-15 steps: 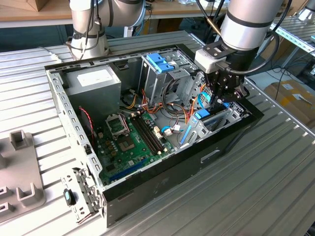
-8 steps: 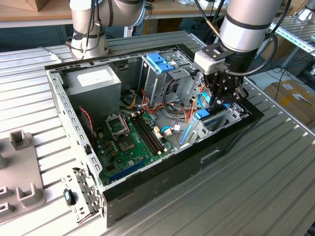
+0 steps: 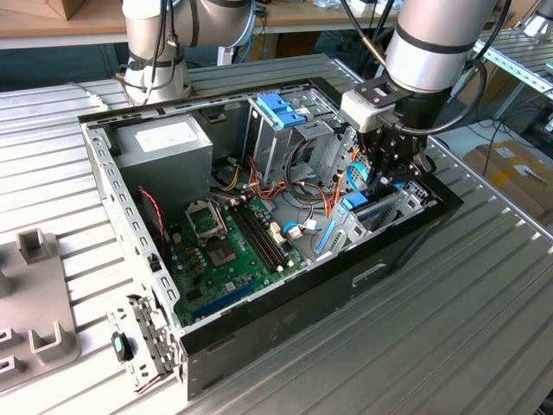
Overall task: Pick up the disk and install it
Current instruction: 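Insert the first disk wire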
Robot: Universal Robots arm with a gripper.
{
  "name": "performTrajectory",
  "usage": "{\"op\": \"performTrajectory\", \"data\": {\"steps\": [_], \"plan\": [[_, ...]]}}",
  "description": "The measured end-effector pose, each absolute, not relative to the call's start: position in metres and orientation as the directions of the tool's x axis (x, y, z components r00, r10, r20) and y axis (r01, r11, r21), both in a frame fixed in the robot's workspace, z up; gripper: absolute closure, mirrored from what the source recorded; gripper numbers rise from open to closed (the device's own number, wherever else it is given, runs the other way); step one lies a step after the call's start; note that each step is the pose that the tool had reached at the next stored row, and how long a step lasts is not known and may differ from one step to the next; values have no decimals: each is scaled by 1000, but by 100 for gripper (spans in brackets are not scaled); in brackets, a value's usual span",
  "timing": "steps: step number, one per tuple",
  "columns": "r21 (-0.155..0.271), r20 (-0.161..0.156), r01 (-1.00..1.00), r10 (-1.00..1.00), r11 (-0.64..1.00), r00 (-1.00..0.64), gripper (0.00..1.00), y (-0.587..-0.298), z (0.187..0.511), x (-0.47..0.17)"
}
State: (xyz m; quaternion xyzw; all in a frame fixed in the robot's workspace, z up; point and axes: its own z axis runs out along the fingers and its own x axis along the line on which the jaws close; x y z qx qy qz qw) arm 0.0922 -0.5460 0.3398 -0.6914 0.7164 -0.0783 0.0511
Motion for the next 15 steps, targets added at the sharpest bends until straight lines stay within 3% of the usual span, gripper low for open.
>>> {"op": "performTrajectory", "data": {"steps": [3,4,15], "plan": [[-183,36,-983,-999,32,-39,71,-546,340,92],[-183,36,-983,-999,31,-39,64,-546,340,92],[-183,35,-983,-999,32,-39,64,-546,364,92]]}}
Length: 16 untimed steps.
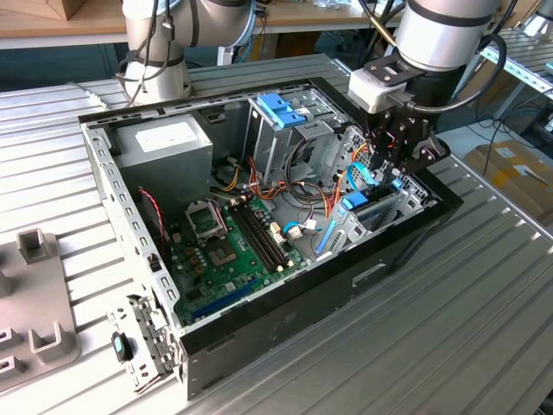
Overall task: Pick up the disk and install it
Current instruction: 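Insert the first disk wire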
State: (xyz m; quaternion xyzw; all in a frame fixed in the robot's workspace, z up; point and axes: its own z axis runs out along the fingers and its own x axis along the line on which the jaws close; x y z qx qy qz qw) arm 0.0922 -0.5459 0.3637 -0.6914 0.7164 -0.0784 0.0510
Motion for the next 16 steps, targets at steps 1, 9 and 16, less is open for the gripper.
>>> {"op": "performTrajectory", "data": {"steps": [1,9,16], "plan": [[-183,36,-983,-999,32,-39,64,-546,364,92],[-166,37,-986,-999,31,-38,64,-546,364,92],[-66,48,-997,-998,31,-34,64,-546,362,93]]}}
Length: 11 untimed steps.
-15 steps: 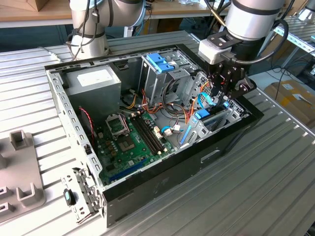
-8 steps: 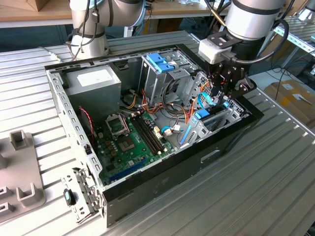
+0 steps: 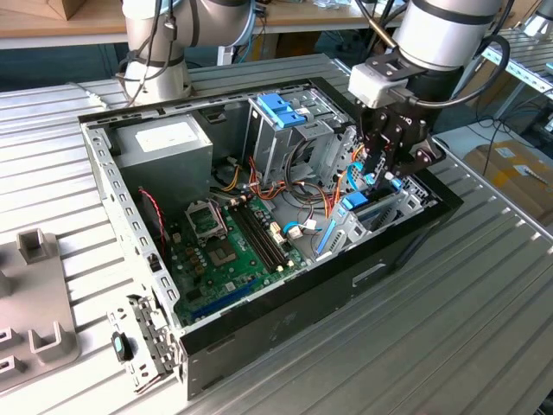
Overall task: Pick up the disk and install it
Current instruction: 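Insert the first disk wire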
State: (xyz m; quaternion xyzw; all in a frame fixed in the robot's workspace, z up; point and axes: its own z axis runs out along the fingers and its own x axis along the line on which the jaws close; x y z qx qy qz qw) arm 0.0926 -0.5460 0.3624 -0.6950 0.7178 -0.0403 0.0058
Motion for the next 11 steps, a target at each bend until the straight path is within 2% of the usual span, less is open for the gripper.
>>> {"op": "performTrajectory", "data": {"steps": [3,11], "plan": [[-9,55,-1000,-998,30,-31,64,-546,362,93],[-4,55,-1000,-998,30,-31,64,-546,362,93]]}}
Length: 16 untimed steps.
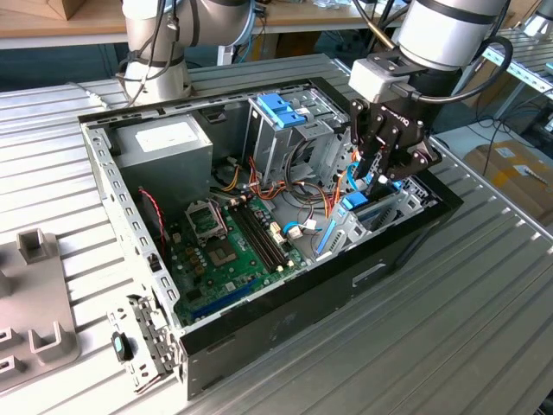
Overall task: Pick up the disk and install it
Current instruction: 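Insert the first disk wire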
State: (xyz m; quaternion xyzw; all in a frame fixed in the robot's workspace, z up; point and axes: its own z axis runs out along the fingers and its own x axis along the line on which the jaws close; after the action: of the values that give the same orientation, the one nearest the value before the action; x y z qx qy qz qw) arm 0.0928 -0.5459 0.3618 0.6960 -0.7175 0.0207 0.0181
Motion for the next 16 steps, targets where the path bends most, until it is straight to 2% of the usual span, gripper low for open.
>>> {"op": "performTrajectory", "data": {"steps": [16], "plan": [[-4,55,-1000,-998,30,-31,64,-543,362,120]]}}
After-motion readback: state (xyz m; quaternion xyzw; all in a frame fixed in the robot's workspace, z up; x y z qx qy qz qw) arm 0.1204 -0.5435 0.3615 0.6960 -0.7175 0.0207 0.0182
